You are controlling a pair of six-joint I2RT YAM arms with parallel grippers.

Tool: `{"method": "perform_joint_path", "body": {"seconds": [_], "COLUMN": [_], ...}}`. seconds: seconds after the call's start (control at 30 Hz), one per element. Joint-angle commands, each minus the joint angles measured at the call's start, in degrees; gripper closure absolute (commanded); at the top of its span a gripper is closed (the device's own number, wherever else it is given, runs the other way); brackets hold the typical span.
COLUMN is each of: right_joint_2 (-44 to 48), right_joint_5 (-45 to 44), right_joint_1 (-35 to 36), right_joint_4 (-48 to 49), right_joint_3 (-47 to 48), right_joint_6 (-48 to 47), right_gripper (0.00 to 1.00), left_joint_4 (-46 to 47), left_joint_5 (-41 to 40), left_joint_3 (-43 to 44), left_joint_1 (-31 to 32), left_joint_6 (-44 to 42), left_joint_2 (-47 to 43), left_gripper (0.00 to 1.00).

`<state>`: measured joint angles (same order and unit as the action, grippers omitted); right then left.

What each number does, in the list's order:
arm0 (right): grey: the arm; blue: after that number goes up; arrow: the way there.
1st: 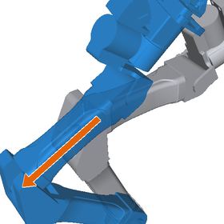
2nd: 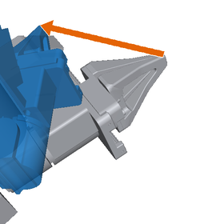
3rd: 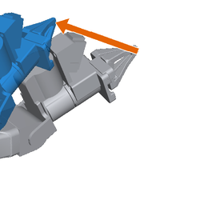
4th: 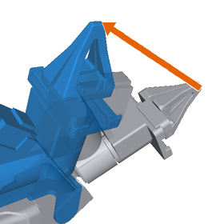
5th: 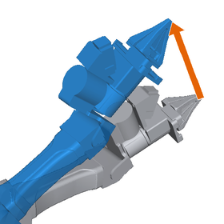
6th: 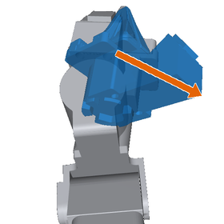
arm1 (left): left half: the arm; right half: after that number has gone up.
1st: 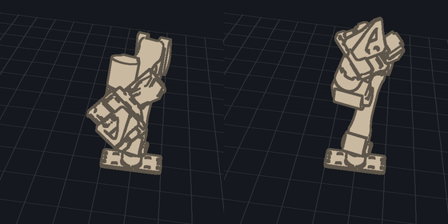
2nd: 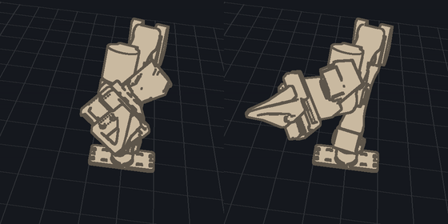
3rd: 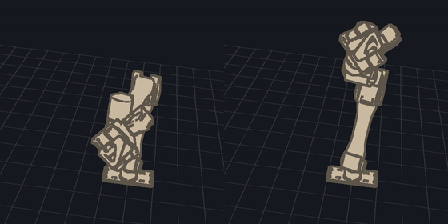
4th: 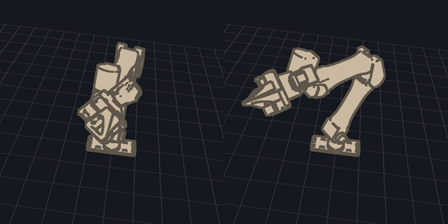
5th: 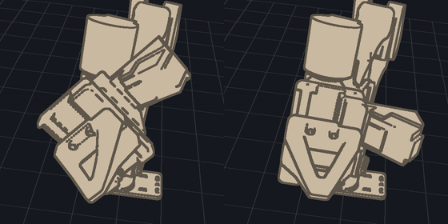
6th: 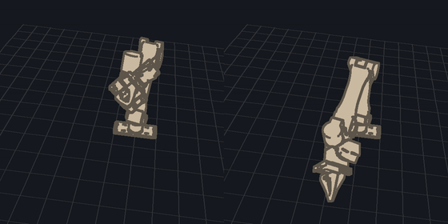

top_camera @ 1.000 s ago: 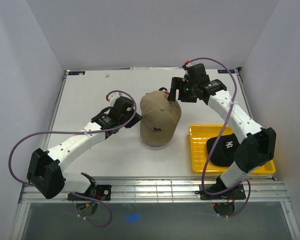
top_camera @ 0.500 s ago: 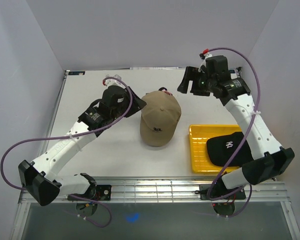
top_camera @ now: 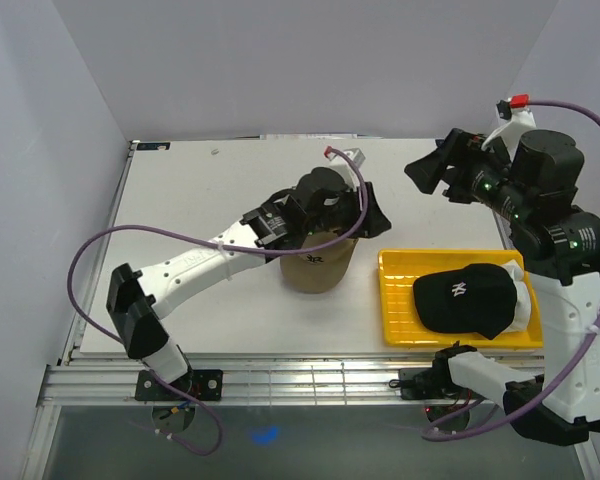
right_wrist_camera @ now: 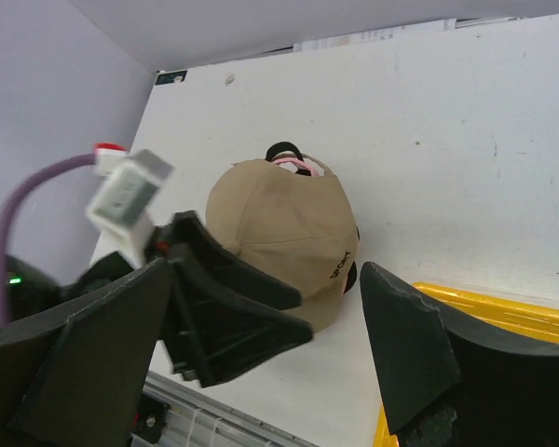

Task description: Stack the hats

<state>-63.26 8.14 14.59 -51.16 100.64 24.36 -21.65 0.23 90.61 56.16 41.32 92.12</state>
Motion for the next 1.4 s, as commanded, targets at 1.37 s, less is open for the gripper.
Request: {"method": "perform_joint_path", "body": {"seconds": [1.37], "right_joint_2": [11.41], "right_joint_5": [9.87], "right_joint_1": [-0.26], "right_joint_4": [-1.67], "right_joint_3": [-10.64], "right_joint_6": [3.41], "right_gripper": [0.11], "left_joint_4": [20.61], "left_joint_5": [-6.56], "left_joint_3": [-1.41], "left_joint_1": [13.62], "left_joint_6": [31.10], "left_joint_2": [34.00], "left_gripper": [0.41]}}
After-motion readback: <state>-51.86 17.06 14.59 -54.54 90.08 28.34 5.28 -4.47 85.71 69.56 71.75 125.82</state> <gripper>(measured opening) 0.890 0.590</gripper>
